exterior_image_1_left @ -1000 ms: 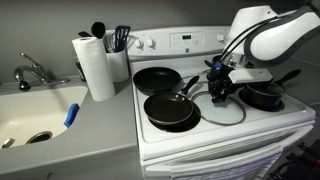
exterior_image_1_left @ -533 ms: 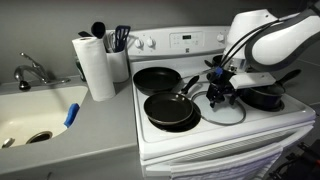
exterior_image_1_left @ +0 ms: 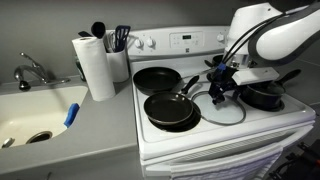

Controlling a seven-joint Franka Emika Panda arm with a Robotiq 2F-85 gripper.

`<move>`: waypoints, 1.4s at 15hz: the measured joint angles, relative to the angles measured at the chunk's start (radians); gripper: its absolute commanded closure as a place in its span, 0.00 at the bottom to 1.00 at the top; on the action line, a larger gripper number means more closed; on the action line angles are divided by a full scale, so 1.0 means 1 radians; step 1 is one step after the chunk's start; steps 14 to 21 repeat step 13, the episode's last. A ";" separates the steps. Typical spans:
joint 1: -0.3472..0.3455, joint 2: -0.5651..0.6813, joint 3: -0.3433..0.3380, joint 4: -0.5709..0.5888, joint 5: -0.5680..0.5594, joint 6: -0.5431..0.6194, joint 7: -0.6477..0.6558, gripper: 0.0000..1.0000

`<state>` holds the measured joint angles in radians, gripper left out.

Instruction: Uncover the pot and put it on the stove

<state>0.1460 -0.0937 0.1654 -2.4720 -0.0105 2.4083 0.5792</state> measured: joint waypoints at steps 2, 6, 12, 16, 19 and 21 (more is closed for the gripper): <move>-0.003 -0.018 -0.002 0.008 -0.016 0.000 0.000 0.00; -0.010 -0.052 -0.003 0.023 -0.040 -0.001 -0.004 0.00; -0.024 -0.063 -0.003 0.036 -0.049 0.004 -0.031 0.00; -0.024 -0.063 -0.003 0.036 -0.051 0.005 -0.036 0.00; -0.024 -0.063 -0.003 0.036 -0.051 0.005 -0.036 0.00; -0.024 -0.063 -0.003 0.036 -0.051 0.005 -0.036 0.00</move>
